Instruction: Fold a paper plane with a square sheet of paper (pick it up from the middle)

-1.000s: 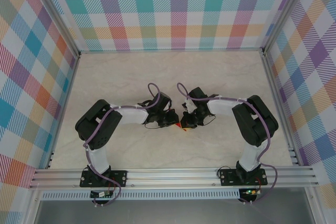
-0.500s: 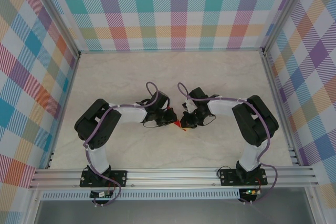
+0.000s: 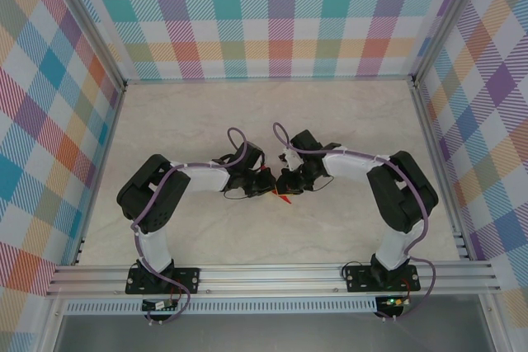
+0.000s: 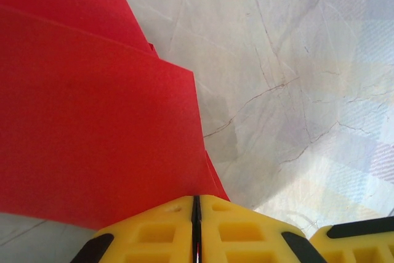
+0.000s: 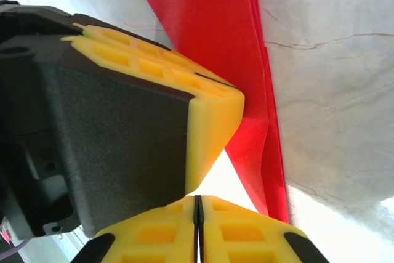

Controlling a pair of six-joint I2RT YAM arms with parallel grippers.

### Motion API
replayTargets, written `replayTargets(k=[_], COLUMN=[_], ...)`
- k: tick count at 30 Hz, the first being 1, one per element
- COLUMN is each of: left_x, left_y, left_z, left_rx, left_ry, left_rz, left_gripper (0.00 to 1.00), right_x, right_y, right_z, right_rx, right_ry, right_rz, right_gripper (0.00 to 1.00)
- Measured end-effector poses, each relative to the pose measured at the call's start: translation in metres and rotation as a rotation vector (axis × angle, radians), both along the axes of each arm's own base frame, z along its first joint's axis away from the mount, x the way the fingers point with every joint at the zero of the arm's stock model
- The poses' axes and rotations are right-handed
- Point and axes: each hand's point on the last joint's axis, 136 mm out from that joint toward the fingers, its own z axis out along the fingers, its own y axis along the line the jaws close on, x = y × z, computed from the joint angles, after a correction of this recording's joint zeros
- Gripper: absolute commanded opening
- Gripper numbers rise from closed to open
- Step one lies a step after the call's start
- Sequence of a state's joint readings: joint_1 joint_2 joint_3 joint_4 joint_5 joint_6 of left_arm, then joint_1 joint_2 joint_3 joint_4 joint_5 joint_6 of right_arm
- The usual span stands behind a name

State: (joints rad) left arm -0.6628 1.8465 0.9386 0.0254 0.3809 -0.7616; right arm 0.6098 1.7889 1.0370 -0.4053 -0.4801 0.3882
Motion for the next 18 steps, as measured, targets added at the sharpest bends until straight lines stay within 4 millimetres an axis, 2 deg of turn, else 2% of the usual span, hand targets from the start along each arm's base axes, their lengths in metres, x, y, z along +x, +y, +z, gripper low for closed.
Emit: replayTargets(k=[14, 18], left_x=[0.0, 0.0], left_y=[0.0, 0.0], left_z=[0.0, 0.0], left_rx=[0.001, 0.0], left_ry=[0.0, 0.002], left_rz=[0.002, 0.004], left_gripper=[0.1, 0.1], right_x=[0.0, -0.001], right_y=[-0.011, -0.012], right_z=[-0.026, -0.028], right_rx=[-0.098, -0.093], right_ry=[0.031, 0.026], right_rz=[-0.013, -0.012], right_gripper=[0.08, 0.08])
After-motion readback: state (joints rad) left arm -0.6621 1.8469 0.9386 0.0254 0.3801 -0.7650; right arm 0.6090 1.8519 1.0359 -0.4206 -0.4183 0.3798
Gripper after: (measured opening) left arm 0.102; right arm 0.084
